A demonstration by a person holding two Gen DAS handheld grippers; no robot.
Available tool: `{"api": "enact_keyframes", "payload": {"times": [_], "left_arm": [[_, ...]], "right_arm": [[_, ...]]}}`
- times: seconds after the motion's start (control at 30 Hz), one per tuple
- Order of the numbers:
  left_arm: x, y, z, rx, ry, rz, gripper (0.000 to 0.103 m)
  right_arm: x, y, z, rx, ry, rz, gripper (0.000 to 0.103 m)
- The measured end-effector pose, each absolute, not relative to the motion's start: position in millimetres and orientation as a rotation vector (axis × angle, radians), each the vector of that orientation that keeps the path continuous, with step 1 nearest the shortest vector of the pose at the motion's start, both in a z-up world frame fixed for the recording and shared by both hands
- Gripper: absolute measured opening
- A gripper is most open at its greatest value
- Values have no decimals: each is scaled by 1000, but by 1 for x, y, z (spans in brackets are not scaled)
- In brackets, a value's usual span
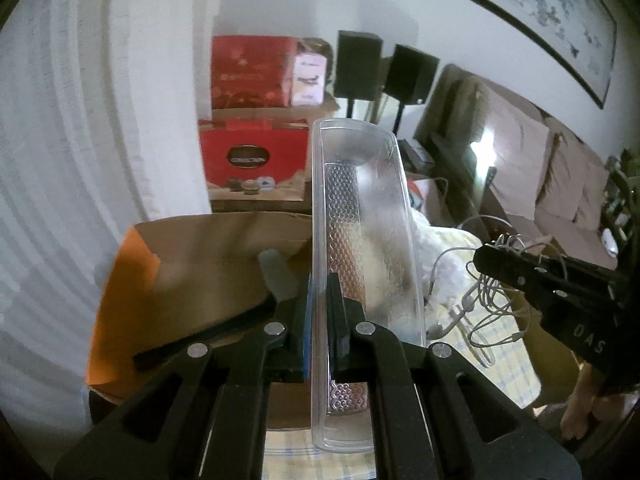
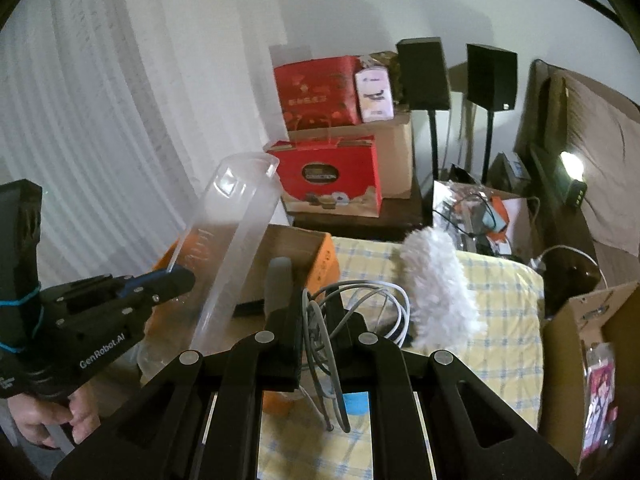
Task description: Organize objects
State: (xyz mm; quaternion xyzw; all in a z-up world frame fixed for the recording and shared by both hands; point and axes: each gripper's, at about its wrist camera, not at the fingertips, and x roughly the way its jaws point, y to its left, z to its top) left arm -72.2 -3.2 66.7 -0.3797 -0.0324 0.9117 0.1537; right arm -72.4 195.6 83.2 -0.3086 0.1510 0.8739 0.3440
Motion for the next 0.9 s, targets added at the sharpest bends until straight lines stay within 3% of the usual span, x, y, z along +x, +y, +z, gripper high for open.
{"api": "enact_keyframes", "payload": {"times": [0.53,0.9], "left_arm": [[-92,-65,53,-1156,-138,2696,5],[-122,-106,24,-1247,-170,2752,5]], "right_arm": [[-143,180,70,-882,368,2383,9],[-188,168,32,-1004,385,2450,9]]}}
